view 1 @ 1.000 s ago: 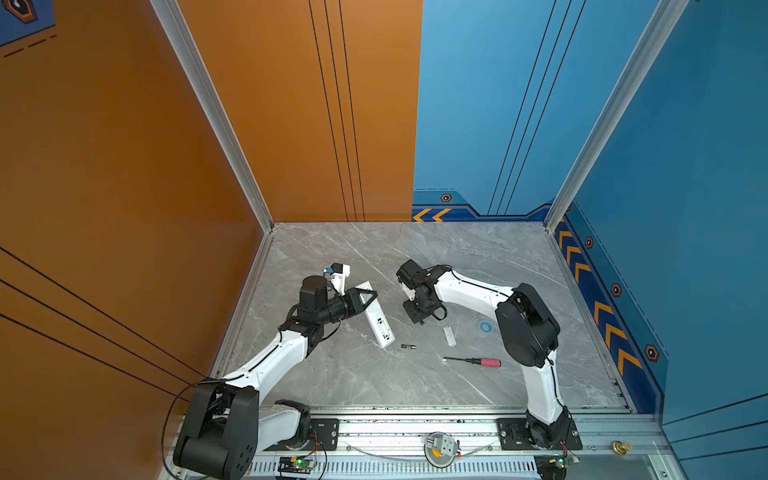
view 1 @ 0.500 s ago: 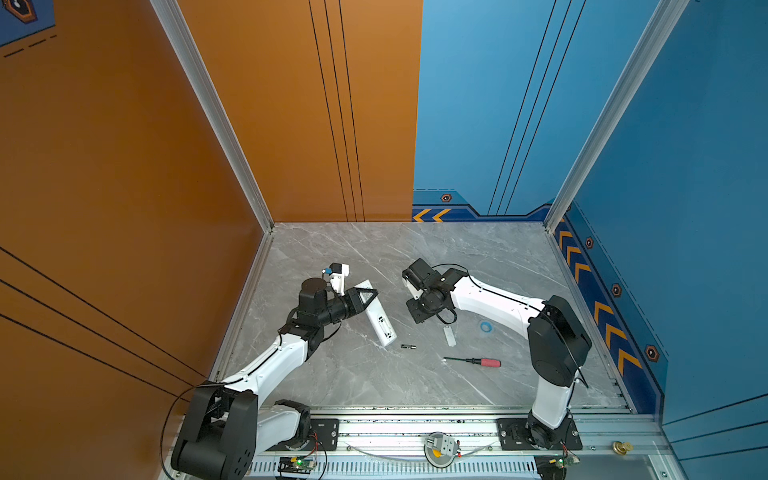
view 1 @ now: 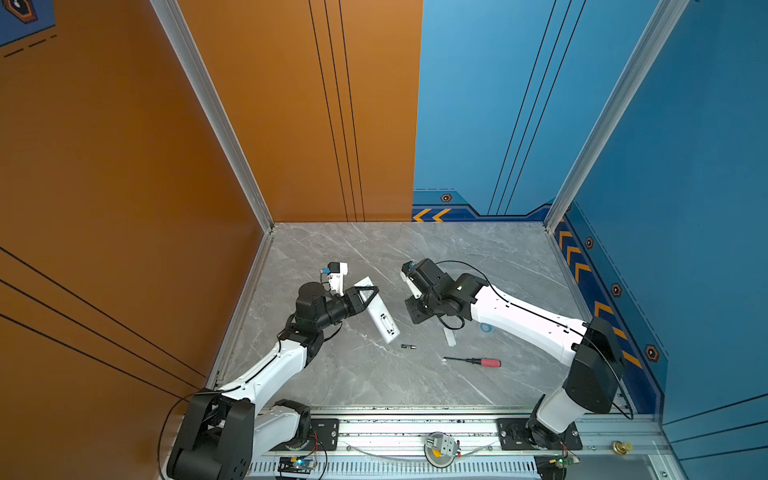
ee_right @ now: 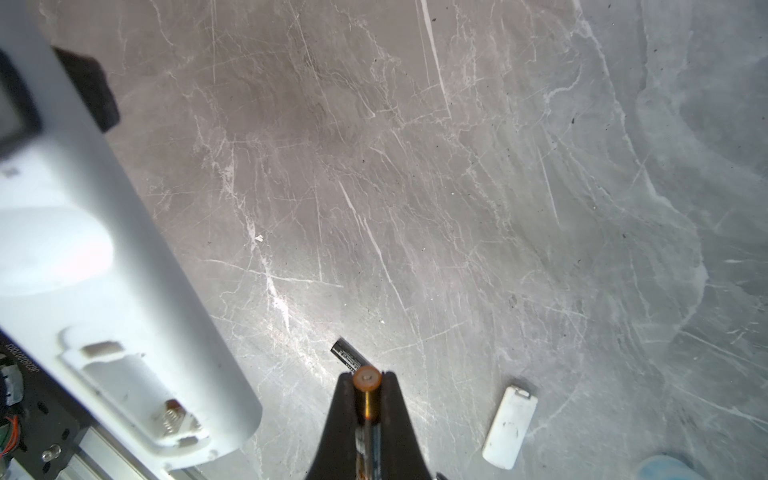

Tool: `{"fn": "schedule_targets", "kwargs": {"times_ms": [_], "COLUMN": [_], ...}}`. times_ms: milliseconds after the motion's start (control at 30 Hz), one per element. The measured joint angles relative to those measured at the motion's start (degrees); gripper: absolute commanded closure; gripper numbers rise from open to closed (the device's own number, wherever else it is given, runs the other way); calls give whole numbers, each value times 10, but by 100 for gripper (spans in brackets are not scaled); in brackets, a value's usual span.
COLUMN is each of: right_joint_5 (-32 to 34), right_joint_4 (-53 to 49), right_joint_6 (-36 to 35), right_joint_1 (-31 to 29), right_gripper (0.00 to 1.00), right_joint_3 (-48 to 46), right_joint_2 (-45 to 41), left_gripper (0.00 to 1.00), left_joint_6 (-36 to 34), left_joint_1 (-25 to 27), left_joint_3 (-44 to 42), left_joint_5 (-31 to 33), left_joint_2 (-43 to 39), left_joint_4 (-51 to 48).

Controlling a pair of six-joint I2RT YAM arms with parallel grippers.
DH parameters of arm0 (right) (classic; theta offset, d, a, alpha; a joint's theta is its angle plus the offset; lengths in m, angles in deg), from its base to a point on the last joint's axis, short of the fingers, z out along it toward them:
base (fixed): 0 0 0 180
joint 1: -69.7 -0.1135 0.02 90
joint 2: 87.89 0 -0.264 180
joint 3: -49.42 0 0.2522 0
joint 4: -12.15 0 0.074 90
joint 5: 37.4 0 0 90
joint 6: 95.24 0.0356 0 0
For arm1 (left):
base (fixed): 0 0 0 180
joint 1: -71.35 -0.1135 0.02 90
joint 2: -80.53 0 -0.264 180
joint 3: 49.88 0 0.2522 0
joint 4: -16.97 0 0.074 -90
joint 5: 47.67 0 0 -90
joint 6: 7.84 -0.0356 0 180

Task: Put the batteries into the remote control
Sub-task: 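Lift the AA battery with the right gripper toward the remote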

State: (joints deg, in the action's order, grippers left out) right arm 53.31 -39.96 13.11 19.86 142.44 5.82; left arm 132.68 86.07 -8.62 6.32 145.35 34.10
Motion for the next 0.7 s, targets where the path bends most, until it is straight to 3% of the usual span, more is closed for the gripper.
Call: {"fn": "schedule_targets", "kwargs": {"times_ms": [700], "right_joint_5": [52], "right_joint_4": [0], "right_joint_6": [15], "right_joint_1": [-67], "right_gripper": [100], "right_joint_3": [0], "right_joint_2": [-38], "left_gripper": [100], "left_joint_6": [14], "left_joint_1": [3], "left_joint_3": [-5], "left_joint_5": [0], "left_joint_2": [-8], "left_joint_4": [24]}}
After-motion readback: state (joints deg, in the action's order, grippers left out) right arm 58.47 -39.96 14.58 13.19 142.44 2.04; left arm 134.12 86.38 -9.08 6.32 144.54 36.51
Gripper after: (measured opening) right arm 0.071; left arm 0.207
